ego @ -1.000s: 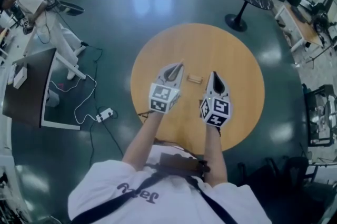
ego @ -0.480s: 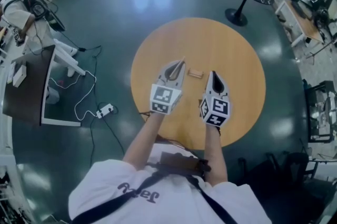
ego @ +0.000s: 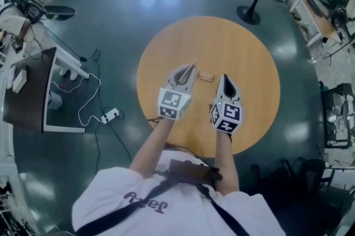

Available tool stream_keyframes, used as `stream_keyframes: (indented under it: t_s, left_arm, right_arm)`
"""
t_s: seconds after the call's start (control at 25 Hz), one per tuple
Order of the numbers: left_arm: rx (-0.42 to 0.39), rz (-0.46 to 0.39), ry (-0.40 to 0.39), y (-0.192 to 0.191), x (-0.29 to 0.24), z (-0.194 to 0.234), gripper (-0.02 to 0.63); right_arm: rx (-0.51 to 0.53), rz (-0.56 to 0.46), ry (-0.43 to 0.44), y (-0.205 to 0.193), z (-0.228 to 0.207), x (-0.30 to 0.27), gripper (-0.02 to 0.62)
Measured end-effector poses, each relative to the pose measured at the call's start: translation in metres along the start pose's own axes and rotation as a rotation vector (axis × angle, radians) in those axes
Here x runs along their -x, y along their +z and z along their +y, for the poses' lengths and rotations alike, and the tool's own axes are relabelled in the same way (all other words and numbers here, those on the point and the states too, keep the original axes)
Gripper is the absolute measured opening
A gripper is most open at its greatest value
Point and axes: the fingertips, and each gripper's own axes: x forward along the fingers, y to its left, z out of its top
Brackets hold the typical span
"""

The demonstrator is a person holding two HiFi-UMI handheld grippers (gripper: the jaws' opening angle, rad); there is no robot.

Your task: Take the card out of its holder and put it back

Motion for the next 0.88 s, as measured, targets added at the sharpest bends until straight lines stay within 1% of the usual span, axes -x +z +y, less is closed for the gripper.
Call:
stream_keyframes:
  t_s: [0.2, 0.36, 0.52, 0.6, 0.68, 0.88]
  left_arm:
    - [0.034, 0.061, 0.067, -0.018, -0.002, 0.017, 0.027]
    - [0.019, 0.094, 0.133, -0.032, -0.002, 0.036, 0.028]
    - [-0.002, 0.122, 0.162, -0.042, -0.006, 0.050, 0.026]
    - [-0.027, 0.140, 0.159, -0.048, -0.011, 0.057, 0.028]
    - [-0.069, 0.161, 0.153, -0.052, -0.016, 0.067, 0.027]
    - [-0.174, 0.202, 0.136, -0.052, -0.026, 0.108, 0.028]
  right_arm:
    - [-0.012, 0.005, 0.001, 0.000, -0.004, -0.006, 0.015]
    - [-0.019, 0.016, 0.003, -0.005, -0.004, -0.012, 0.015]
    - [-0.029, 0.024, -0.007, -0.008, -0.013, -0.019, 0.015]
    - [-0.037, 0.024, -0.012, -0.009, -0.018, -0.023, 0.015]
    - [-0.048, 0.027, -0.017, -0.010, -0.022, -0.026, 0.015]
    - [-0.069, 0.045, -0.024, -0.015, -0.025, -0.035, 0.015]
